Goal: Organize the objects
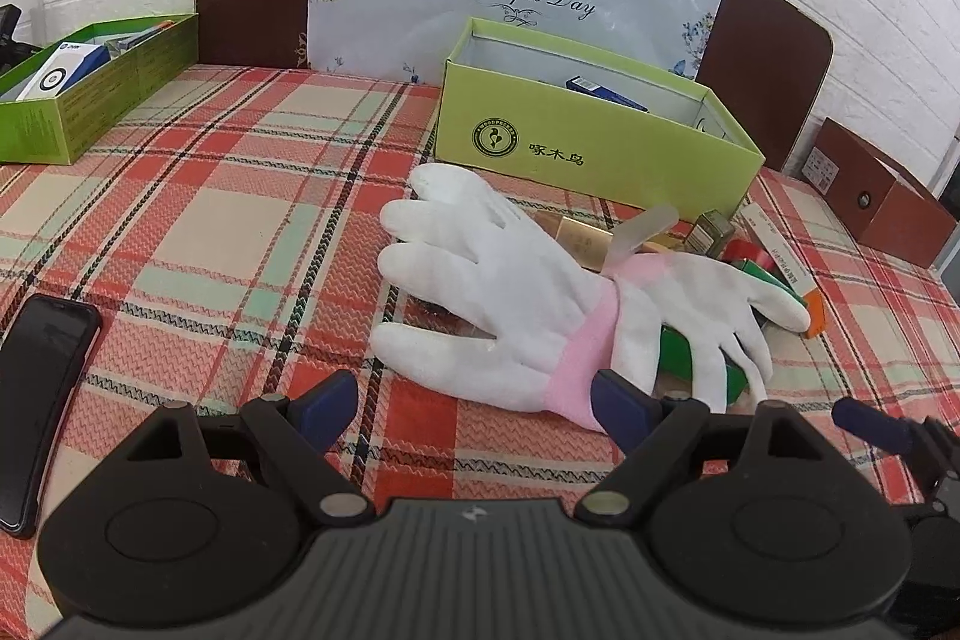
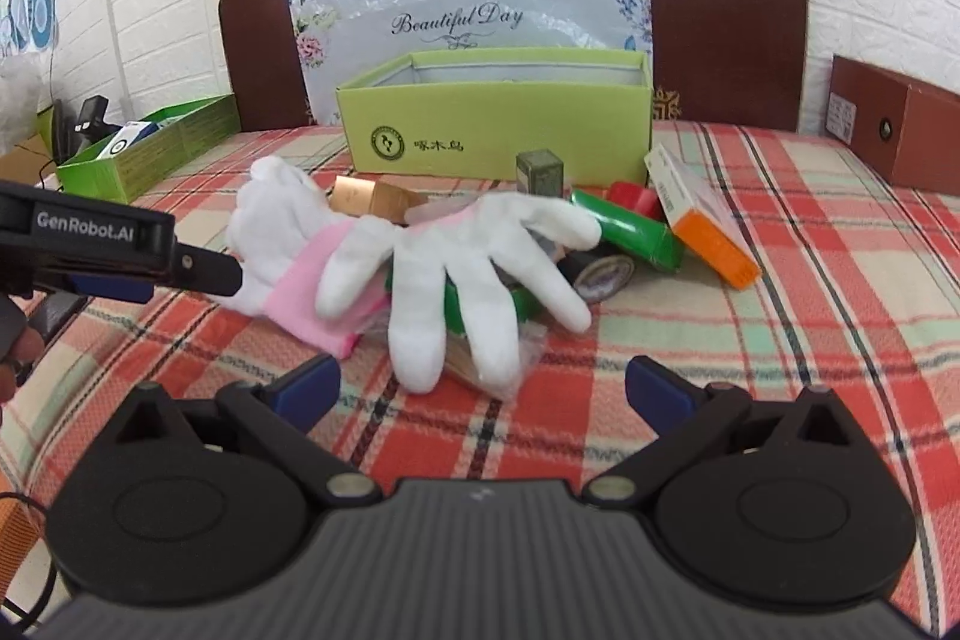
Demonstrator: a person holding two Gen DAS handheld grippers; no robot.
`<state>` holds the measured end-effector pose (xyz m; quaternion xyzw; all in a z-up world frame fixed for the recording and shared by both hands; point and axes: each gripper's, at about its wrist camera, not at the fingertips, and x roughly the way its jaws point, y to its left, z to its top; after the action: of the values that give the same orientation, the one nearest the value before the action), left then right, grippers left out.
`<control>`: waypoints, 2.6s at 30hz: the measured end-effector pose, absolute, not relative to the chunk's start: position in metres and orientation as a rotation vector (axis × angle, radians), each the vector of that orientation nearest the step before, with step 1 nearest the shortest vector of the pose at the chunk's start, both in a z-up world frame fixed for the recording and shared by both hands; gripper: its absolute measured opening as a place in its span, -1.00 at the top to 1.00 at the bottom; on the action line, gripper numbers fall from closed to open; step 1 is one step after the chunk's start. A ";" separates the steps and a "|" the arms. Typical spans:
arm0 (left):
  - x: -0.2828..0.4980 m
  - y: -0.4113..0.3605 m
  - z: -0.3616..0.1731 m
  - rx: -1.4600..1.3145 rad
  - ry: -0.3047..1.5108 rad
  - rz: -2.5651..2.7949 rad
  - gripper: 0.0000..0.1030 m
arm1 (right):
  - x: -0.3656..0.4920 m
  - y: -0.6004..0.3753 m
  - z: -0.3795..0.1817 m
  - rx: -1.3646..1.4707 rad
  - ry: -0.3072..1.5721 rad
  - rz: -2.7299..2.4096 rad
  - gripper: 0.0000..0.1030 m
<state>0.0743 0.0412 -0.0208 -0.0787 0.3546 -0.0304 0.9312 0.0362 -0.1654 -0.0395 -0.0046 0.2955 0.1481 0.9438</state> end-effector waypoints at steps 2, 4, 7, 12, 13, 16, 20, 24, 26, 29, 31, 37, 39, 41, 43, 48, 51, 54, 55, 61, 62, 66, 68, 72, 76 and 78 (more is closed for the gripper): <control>0.076 0.043 -0.023 -0.154 0.722 -0.063 -0.71 | 0.044 -0.163 -0.035 -0.009 0.591 0.318 -1.00; 0.079 0.045 -0.026 -0.155 0.722 -0.071 -0.71 | 0.056 -0.159 -0.032 -0.009 0.601 0.311 -1.00; 0.088 0.046 -0.032 -0.154 0.721 -0.066 -0.71 | 0.070 -0.152 -0.032 -0.020 0.601 0.304 -0.95; 0.101 0.040 -0.038 -0.200 0.747 -0.112 -0.71 | 0.078 -0.139 -0.037 -0.091 0.602 0.310 -0.60; 0.102 0.037 -0.039 -0.197 0.749 -0.126 -0.71 | 0.079 -0.137 -0.038 -0.094 0.605 0.315 -0.38; 0.104 0.031 -0.039 -0.202 0.741 -0.179 0.17 | 0.080 -0.136 -0.038 -0.086 0.626 0.333 0.36; 0.102 0.033 -0.037 -0.232 0.769 -0.243 0.83 | 0.072 -0.135 -0.028 -0.109 0.596 0.356 0.83; 0.079 0.042 -0.017 -0.216 0.708 -0.268 0.89 | 0.049 -0.142 -0.005 -0.102 0.522 0.368 0.85; 0.065 0.051 -0.007 -0.203 0.690 -0.278 0.89 | 0.034 -0.149 0.011 -0.090 0.491 0.389 0.85; 0.042 0.062 -0.003 -0.157 0.700 -0.287 0.89 | 0.011 -0.160 0.027 -0.088 0.477 0.432 0.85; 0.030 0.069 -0.011 -0.137 0.738 -0.275 0.89 | -0.003 -0.169 0.027 -0.102 0.516 0.474 0.85; 0.012 0.086 -0.044 -0.176 0.847 -0.205 0.75 | -0.028 -0.182 -0.015 -0.119 0.715 0.463 0.76; 0.010 0.090 -0.045 -0.217 0.864 -0.189 0.16 | -0.034 -0.183 -0.026 -0.110 0.754 0.456 0.44; 0.013 0.089 -0.042 -0.229 0.847 -0.160 -0.49 | -0.038 -0.186 -0.027 -0.095 0.744 0.443 -0.24; 0.018 0.084 -0.040 -0.208 0.797 -0.116 -0.59 | -0.040 -0.188 -0.021 -0.080 0.697 0.428 -0.48; 0.046 0.072 -0.042 -0.198 0.773 -0.049 -0.59 | -0.025 -0.184 -0.011 -0.092 0.628 0.389 -0.48; 0.061 0.072 -0.053 -0.198 0.790 -0.034 -0.48 | -0.008 -0.179 -0.017 -0.055 0.661 0.371 -0.48; 0.062 0.069 -0.056 -0.177 0.796 -0.069 -0.04 | 0.001 -0.173 -0.027 -0.047 0.694 0.354 -0.48; 0.061 0.067 -0.055 -0.158 0.797 -0.099 0.13 | 0.004 -0.172 -0.031 -0.048 0.707 0.349 -0.48; 0.047 0.064 -0.051 -0.163 0.837 -0.217 0.52 | 0.014 -0.164 -0.044 -0.027 0.755 0.355 -0.45; 0.044 0.066 -0.050 -0.178 0.831 -0.212 0.47 | 0.014 -0.162 -0.043 -0.030 0.753 0.358 -0.45; 0.045 0.072 -0.052 -0.212 0.838 -0.191 0.37 | 0.013 -0.163 -0.039 -0.027 0.742 0.363 -0.45; 0.048 0.071 -0.055 -0.226 0.850 -0.175 0.32 | 0.015 -0.163 -0.038 -0.021 0.740 0.361 -0.45; 0.049 0.067 -0.055 -0.225 0.832 -0.175 0.09 | 0.014 -0.163 -0.039 -0.017 0.743 0.354 -0.33; 0.046 0.065 -0.057 -0.184 0.818 -0.183 0.25 | 0.015 -0.163 -0.043 -0.013 0.767 0.371 0.27; 0.046 0.070 -0.057 -0.200 0.818 -0.179 0.37 | 0.015 -0.163 -0.044 -0.006 0.774 0.375 0.47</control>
<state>0.0458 0.0695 -0.0573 -0.0971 0.3965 -0.0868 0.9087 0.0146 -0.1630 -0.0444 -0.0029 0.3750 0.1816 0.9091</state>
